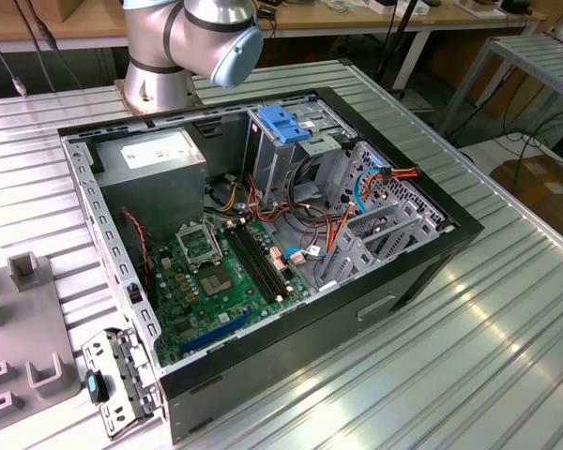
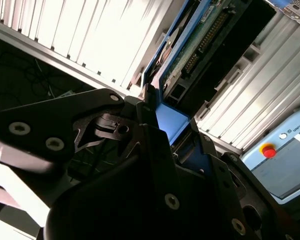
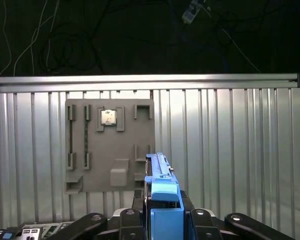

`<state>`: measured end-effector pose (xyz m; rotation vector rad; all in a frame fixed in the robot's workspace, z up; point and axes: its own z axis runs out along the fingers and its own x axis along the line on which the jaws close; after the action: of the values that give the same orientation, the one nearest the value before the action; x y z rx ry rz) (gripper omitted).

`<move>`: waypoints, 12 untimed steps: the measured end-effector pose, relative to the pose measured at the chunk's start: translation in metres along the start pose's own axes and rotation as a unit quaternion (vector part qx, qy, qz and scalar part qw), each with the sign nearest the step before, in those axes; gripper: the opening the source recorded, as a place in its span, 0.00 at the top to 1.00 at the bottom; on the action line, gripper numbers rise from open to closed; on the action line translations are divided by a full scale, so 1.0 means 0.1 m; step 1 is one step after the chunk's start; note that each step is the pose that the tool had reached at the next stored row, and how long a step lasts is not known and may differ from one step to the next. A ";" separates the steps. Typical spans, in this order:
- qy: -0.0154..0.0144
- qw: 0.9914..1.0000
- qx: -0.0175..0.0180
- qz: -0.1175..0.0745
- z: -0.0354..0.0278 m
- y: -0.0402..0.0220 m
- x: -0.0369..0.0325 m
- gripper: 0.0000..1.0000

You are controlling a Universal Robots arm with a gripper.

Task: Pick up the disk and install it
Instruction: 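Pick up the disk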

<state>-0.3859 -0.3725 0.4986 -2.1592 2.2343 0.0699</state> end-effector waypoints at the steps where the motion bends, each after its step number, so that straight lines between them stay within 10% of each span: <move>1: 0.000 1.000 0.000 0.000 -0.001 -0.014 0.001 0.63; 12: 0.000 1.000 0.000 0.000 -0.003 -0.282 0.003 0.63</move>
<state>-0.3578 -0.3737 0.4986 -2.1587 2.2349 0.0700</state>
